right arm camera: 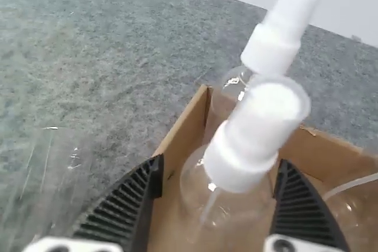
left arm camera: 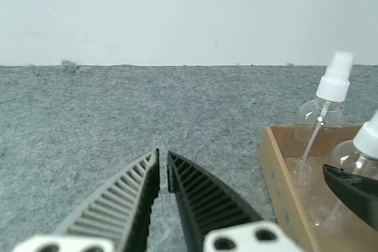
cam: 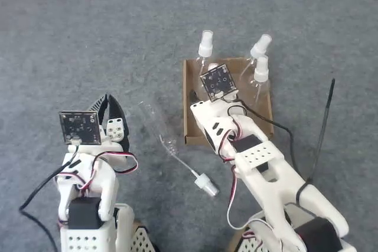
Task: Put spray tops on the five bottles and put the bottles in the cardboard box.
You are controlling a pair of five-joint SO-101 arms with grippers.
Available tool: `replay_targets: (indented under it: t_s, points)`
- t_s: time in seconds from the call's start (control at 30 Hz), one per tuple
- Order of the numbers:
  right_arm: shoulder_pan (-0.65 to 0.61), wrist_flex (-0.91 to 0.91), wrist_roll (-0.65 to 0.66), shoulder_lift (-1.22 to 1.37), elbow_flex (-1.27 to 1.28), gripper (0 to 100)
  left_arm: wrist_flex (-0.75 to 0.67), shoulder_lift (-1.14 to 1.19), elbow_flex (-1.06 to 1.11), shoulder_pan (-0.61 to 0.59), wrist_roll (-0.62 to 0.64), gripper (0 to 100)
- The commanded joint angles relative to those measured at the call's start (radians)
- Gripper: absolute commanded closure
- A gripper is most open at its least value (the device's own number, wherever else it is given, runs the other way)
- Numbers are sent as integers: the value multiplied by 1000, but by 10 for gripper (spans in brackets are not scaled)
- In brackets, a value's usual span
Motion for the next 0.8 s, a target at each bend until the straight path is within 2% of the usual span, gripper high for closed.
replay_targets:
  t_s: [0.0,0.2,0.4,0.7,0.77]
  points:
    - [-1,25,11,-62,-71,759,-31,9,-22,-3,3,987]
    - [-5,243,11,-131,-221,760,-29,9,-22,-3,3,987]
    - [-1,565,17,-266,-336,760,-31,14,-21,-3,3,987]
    - [-10,938,18,-443,-371,760,-32,15,-21,-3,3,987]
    - [-45,1038,18,-467,-371,760,-32,15,-21,-3,3,987]
